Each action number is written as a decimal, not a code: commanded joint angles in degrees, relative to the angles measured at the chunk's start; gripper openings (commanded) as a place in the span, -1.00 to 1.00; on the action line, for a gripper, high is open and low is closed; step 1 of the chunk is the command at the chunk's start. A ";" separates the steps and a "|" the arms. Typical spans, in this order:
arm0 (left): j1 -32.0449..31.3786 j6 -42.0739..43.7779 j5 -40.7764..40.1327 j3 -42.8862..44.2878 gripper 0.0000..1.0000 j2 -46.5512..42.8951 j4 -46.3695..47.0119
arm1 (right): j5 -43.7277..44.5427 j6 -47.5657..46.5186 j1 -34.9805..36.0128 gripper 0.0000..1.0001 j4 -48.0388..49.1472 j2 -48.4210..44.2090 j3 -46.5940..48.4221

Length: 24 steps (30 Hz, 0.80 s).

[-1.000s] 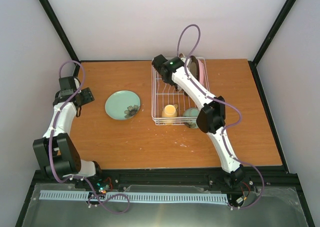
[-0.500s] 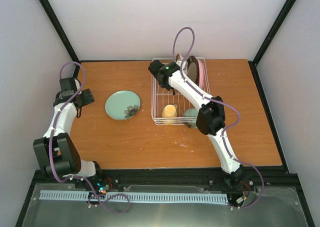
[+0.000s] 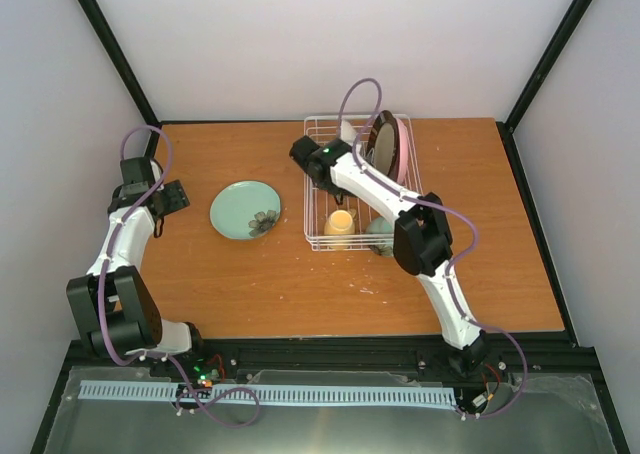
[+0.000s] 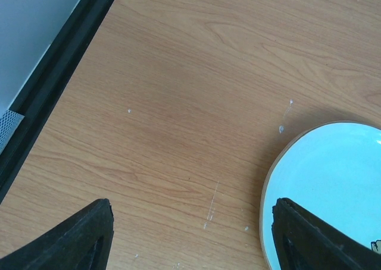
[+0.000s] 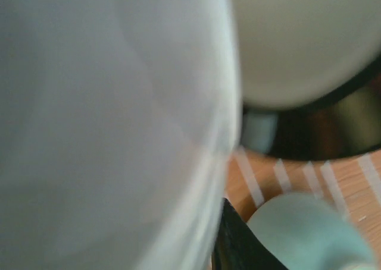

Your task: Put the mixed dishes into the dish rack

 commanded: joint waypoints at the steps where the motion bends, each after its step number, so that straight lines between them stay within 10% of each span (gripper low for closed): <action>1: 0.00 1.20 -0.23 -0.12 0.47 -2.13 0.92 | -16.85 -3.33 1.17 -0.56 -10.61 5.65 -2.74; 24: 0.00 2.24 -4.34 -2.16 0.47 -4.03 1.97 | -4.68 -1.16 0.82 0.12 -11.66 0.38 0.76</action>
